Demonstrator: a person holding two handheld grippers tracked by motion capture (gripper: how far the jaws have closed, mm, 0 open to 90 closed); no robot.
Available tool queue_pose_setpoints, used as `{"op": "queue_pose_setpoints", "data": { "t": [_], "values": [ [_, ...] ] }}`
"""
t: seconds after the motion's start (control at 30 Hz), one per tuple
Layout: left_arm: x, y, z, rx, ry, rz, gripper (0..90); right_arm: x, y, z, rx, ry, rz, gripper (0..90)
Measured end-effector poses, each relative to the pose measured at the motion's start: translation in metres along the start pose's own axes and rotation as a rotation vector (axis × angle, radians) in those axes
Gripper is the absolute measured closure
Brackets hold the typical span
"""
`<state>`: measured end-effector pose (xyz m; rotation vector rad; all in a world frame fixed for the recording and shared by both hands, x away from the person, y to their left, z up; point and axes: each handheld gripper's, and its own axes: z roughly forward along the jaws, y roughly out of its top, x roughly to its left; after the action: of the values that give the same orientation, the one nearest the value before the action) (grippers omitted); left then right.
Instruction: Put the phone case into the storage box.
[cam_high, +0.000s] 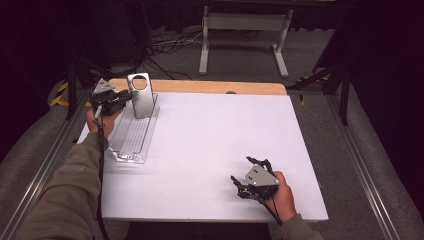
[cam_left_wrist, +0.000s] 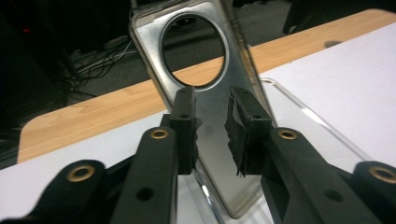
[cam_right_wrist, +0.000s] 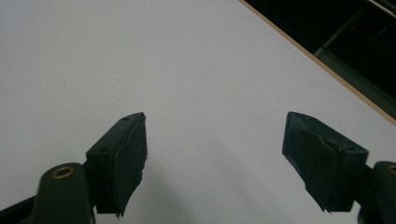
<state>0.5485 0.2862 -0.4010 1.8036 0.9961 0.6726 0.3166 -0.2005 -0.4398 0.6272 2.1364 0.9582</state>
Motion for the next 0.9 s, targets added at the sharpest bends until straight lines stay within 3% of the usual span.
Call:
{"op": "queue_pose_setpoints", "data": {
  "t": [0.4,0.63,0.9],
  "values": [
    [-0.015,0.001,-0.024,-0.050,-0.032,0.010,68.6,-0.003,0.005,-0.001,-0.032,-0.009,0.018,23.5],
    [-0.022,0.003,-0.027,-0.026,-0.051,0.052,63.9,-0.007,0.005,0.001,-0.043,0.002,0.032,23.5],
    [-0.033,0.002,-0.032,-0.033,-0.090,0.069,56.8,-0.013,0.008,0.005,-0.067,0.020,0.060,23.9]
  ]
}}
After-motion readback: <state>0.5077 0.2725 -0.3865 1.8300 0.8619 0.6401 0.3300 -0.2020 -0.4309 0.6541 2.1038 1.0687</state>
